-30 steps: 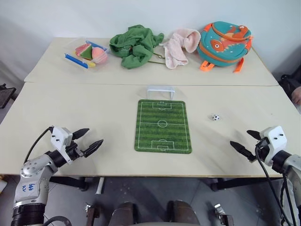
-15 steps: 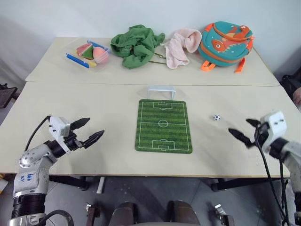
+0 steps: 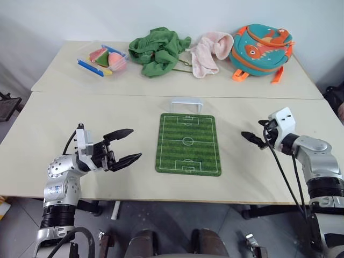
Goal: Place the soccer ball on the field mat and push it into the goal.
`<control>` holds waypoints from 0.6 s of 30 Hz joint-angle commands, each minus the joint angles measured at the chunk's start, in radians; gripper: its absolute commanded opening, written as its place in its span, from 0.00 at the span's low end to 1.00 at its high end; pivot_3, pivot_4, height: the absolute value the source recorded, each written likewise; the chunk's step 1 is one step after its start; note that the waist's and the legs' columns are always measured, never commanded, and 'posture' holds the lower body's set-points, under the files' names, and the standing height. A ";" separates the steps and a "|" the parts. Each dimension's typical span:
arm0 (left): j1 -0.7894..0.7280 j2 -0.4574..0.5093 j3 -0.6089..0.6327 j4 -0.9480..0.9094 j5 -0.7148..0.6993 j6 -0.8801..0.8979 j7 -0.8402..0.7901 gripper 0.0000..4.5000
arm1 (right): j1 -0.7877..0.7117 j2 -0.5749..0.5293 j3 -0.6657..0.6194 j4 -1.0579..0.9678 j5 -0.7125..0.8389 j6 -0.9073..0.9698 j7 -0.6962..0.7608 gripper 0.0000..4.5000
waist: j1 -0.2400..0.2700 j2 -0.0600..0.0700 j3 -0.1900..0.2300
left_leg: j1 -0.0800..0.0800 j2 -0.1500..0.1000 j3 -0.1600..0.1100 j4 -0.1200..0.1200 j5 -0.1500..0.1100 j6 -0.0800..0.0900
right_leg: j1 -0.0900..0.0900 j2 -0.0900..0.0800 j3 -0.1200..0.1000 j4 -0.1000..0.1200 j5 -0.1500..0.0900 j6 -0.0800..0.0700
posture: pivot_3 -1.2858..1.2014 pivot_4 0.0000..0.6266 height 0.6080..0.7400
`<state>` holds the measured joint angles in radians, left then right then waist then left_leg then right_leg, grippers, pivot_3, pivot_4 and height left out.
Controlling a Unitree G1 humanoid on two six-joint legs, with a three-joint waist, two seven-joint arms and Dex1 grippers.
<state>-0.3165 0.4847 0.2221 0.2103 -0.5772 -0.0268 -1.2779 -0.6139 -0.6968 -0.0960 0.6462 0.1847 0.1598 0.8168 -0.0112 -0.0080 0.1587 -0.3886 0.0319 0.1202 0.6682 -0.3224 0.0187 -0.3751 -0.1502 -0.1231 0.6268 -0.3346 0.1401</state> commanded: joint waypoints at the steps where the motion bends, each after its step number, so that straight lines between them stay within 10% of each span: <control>1: 0.017 -0.001 0.005 -0.034 -0.012 -0.010 0.003 1.00 | -0.026 0.005 0.005 0.062 -0.015 -0.051 0.032 0.99 | -0.005 0.000 0.000 | 0.000 0.000 0.000 0.000 0.000 0.000 | 0.000 0.000 0.000 0.000 0.000 0.000 | 0.52 0.24 1.00; 8: 0.058 -0.003 0.012 -0.061 -0.012 -0.017 0.031 1.00 | -0.024 0.024 0.016 0.096 -0.020 -0.069 0.069 0.87 | -0.018 0.000 0.000 | 0.000 0.001 -0.002 0.000 0.000 0.000 | 0.000 0.000 0.000 0.001 0.000 0.000 | 0.52 0.24 1.00; 18: 0.063 0.011 0.027 -0.034 -0.020 -0.039 0.003 1.00 | 0.000 0.027 -0.006 -0.019 0.003 -0.050 0.073 0.19 | -0.016 0.000 0.000 | 0.000 0.001 -0.003 0.003 0.000 0.000 | 0.001 0.000 0.000 0.001 0.000 0.000 | 0.52 0.24 1.00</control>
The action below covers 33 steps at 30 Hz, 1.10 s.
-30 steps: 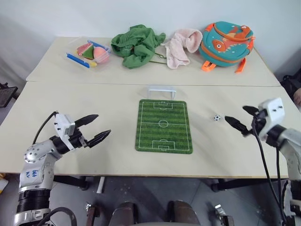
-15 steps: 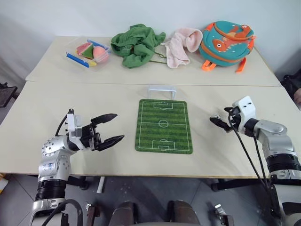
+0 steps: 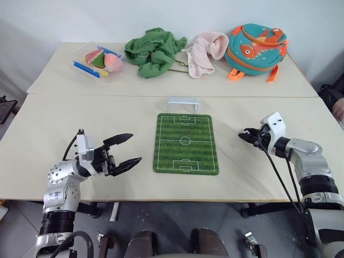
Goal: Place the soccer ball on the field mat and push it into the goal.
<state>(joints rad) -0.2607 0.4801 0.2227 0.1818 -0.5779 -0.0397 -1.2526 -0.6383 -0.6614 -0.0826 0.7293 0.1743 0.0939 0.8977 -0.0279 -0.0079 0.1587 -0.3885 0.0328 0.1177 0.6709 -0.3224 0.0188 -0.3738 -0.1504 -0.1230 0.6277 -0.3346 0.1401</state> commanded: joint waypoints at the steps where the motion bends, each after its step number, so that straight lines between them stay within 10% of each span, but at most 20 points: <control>1: 0.007 0.019 0.028 0.002 -0.019 -0.029 -0.030 1.00 | 0.029 -0.007 -0.024 -0.135 0.021 0.029 -0.010 0.19 | 0.000 0.000 0.000 | 0.000 0.000 0.000 0.000 0.000 0.000 | 0.000 0.000 0.000 0.000 0.000 0.000 | 0.52 0.24 1.00; 11: -0.009 0.084 0.025 0.178 0.012 -0.093 -0.181 1.00 | 0.065 0.099 0.224 -0.740 0.057 0.334 0.044 0.19 | -0.002 0.003 0.002 | 0.000 0.000 0.000 -0.002 0.000 -0.001 | -0.002 0.001 0.000 0.001 0.000 0.000 | 0.52 0.24 1.00; 33: 0.059 0.110 0.070 0.220 0.017 -0.168 -0.210 1.00 | 0.011 0.166 0.459 -0.591 -0.028 0.163 0.291 0.19 | -0.004 0.003 0.003 | -0.002 0.000 -0.002 0.003 -0.001 0.001 | -0.002 0.000 -0.003 0.001 0.000 0.000 | 0.52 0.24 1.00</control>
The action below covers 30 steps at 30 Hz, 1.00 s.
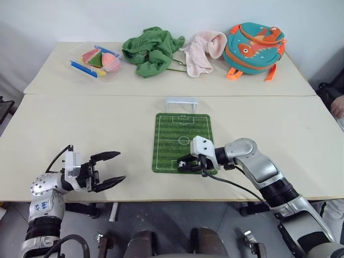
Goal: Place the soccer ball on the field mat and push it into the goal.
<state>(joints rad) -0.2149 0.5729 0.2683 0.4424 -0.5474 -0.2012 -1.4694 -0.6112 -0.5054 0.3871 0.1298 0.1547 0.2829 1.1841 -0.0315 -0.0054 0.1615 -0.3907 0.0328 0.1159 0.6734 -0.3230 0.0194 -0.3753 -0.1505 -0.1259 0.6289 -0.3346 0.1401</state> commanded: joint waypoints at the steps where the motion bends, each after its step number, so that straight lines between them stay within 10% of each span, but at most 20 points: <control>1: 0.014 0.016 0.024 -0.043 -0.014 -0.006 0.009 1.00 | -0.019 0.013 -0.011 0.018 -0.012 -0.032 0.004 0.19 | 0.000 0.000 0.000 | 0.000 0.000 0.000 0.000 0.000 0.000 | 0.000 0.000 0.000 0.000 0.000 0.000 | 0.52 0.24 1.00; 5: 0.015 0.008 0.022 -0.056 -0.014 -0.004 0.020 1.00 | -0.033 0.026 -0.016 0.035 -0.009 -0.041 0.008 0.19 | 0.000 0.000 0.000 | 0.000 0.000 0.000 0.000 0.000 0.000 | 0.000 0.000 0.000 0.000 0.000 0.000 | 0.52 0.24 1.00; 11: 0.019 0.002 0.018 -0.069 -0.015 -0.001 0.027 1.00 | -0.016 0.018 -0.021 0.014 -0.005 -0.046 0.024 0.62 | 0.000 0.000 0.000 | 0.000 0.000 0.000 0.000 0.000 0.000 | 0.000 0.000 0.000 0.000 0.000 0.000 | 0.52 0.24 1.00; 28: -0.008 -0.003 0.009 -0.052 -0.013 0.002 0.026 1.00 | -0.086 0.031 -0.085 -0.128 0.043 0.034 -0.013 0.62 | 0.001 0.000 0.000 | 0.000 0.000 0.000 0.000 0.000 0.000 | 0.000 0.000 0.000 0.000 0.000 0.000 | 0.52 0.24 1.00; 30: -0.008 -0.002 0.009 -0.053 -0.014 0.002 0.023 1.00 | -0.049 0.019 -0.096 -0.215 0.074 0.070 -0.014 0.49 | 0.002 0.000 0.000 | 0.000 0.000 -0.001 0.000 0.000 0.000 | 0.000 0.000 0.000 0.000 0.000 0.000 | 0.52 0.24 1.00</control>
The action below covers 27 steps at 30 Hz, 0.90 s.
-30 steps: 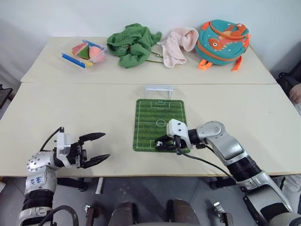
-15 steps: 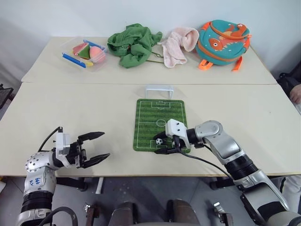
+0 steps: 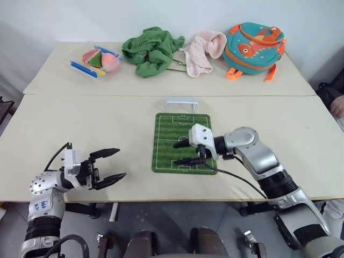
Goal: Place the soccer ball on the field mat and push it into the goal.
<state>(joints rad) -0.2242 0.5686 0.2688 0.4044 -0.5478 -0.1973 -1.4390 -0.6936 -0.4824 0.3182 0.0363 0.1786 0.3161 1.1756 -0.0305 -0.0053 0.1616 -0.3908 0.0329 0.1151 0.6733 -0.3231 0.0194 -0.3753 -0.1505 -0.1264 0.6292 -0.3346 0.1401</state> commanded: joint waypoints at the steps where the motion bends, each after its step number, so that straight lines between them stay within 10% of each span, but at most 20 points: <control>1: 0.002 0.003 0.008 -0.015 -0.015 -0.002 -0.009 1.00 | 0.058 -0.015 -0.026 -0.161 0.061 0.047 0.002 0.41 | 0.001 0.000 0.000 | 0.000 0.000 0.000 0.000 0.000 0.000 | 0.000 0.000 0.000 0.000 0.000 0.000 | 0.52 0.24 1.00; 6: 0.002 0.004 0.007 -0.016 -0.016 -0.001 -0.013 1.00 | 0.137 -0.056 -0.005 -0.247 0.065 0.081 0.016 0.02 | 0.003 0.000 0.000 | 0.000 -0.001 0.000 0.000 0.000 0.000 | 0.000 -0.001 0.000 -0.001 0.000 0.000 | 0.52 0.24 1.00; 27: -0.034 0.003 -0.003 0.004 -0.007 -0.002 -0.015 1.00 | -0.073 0.020 -0.063 0.301 -0.067 -0.184 -0.108 0.01 | -0.002 0.000 0.001 | 0.000 0.000 0.001 0.001 0.000 0.000 | 0.000 0.000 0.000 0.000 0.000 0.000 | 0.52 0.24 1.00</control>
<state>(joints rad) -0.2493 0.5673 0.2561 0.4096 -0.5479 -0.1925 -1.4529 -0.7189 -0.4643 0.3176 0.3044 0.1173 0.1808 1.1096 -0.0325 -0.0057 0.1623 -0.3908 0.0328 0.1156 0.6741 -0.3233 0.0193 -0.3752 -0.1506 -0.1266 0.6294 -0.3346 0.1401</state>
